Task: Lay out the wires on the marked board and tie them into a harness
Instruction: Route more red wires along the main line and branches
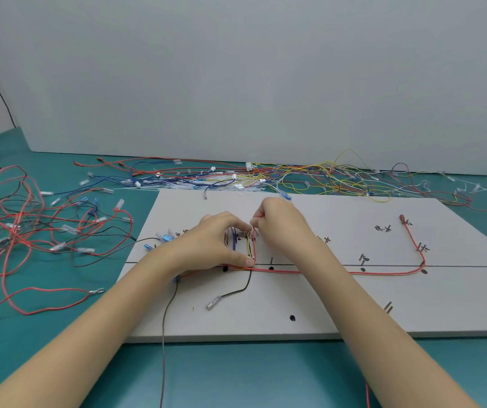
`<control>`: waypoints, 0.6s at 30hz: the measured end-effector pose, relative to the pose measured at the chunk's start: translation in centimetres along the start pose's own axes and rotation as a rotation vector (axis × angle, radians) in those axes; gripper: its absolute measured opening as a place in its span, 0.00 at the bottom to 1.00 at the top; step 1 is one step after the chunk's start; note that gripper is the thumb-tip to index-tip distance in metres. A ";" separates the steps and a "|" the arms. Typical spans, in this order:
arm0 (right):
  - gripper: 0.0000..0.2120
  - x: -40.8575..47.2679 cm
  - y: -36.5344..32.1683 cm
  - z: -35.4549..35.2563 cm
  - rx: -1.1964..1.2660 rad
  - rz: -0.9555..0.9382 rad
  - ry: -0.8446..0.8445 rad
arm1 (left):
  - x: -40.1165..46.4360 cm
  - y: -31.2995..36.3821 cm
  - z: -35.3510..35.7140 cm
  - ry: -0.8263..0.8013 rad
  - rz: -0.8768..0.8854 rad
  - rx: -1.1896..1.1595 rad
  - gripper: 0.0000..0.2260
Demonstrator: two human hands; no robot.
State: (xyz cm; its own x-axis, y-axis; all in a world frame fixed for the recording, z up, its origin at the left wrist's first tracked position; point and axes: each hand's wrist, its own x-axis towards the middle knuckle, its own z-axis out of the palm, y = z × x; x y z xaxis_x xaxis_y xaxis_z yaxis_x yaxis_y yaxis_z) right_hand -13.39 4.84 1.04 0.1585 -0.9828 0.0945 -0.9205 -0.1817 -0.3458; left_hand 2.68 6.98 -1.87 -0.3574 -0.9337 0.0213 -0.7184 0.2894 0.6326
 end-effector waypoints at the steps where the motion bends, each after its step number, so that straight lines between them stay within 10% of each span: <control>1: 0.10 0.0 -0.2 0.1 0.010 0.018 -0.012 | 0.0 -0.1 0.0 0.000 0.000 -0.002 0.28; 18: 0.07 -1.6 -1.2 -0.7 -0.124 0.121 0.129 | -0.2 -0.2 0.5 0.044 0.028 -0.023 0.28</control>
State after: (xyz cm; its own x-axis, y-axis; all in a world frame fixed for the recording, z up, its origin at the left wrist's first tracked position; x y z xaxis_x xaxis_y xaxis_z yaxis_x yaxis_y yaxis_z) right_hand -12.84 6.62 1.98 0.0046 -0.9836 0.1803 -0.9682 -0.0495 -0.2453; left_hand 2.64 7.25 -2.34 -0.3503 -0.9338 0.0732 -0.6943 0.3114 0.6489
